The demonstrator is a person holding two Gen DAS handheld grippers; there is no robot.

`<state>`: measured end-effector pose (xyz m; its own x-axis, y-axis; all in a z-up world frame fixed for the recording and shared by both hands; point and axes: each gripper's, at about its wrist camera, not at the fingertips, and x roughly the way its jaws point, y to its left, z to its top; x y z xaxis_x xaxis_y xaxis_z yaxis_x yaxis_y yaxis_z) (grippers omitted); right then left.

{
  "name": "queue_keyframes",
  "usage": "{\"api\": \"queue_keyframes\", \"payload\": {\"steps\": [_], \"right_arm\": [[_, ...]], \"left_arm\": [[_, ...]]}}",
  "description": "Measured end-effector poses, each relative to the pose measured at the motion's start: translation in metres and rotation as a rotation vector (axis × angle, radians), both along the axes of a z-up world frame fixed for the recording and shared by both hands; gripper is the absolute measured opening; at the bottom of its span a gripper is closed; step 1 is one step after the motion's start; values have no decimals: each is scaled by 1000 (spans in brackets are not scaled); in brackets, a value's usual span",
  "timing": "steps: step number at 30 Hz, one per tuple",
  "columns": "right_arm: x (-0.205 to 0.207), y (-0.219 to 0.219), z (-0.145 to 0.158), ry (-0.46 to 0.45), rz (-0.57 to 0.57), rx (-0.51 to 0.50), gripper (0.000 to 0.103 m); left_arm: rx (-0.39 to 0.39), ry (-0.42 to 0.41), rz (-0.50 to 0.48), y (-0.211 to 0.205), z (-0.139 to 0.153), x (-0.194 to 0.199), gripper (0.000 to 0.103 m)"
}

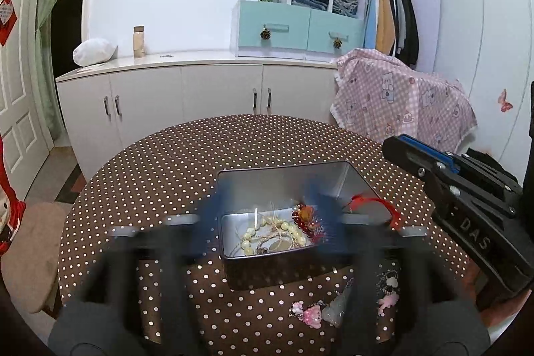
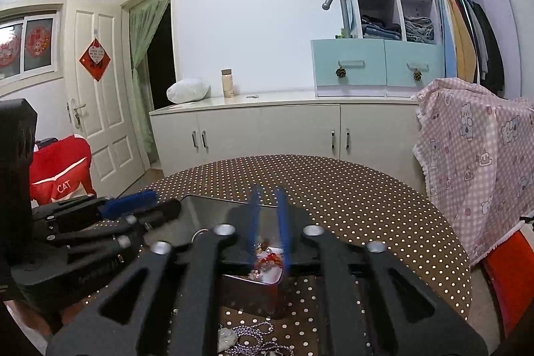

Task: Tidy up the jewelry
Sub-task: 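Open both grippers inside the box to release the items, then withdraw both grippers from the box toward the remaining pile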

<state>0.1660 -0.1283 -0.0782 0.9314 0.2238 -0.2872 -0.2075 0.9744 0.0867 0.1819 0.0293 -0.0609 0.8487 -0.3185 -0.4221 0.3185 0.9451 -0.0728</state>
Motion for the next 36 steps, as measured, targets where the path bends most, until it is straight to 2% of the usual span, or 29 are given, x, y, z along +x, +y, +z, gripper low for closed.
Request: {"api": "queue_keyframes", "payload": {"steps": [1,3,21,32,36], "right_arm": [[-1,-1,0,-3,-6,-4,36],[-1,-3,1,-7,-13,-5,37],[-18,-29,-1,7,-84,38,42],[-37,-36,-14,33,-122,42,49],[-43,-34,-22,52,-134,34,51]], "left_arm": [[-10,-15,0,1,1,-2,67],[-15,-20,-3,2,3,-3,67],[-14,28,44,9,-7,-9,67],[-17,80,12,13,-20,-30,67],[-5,128,-5,10,-31,-33,67]]}}
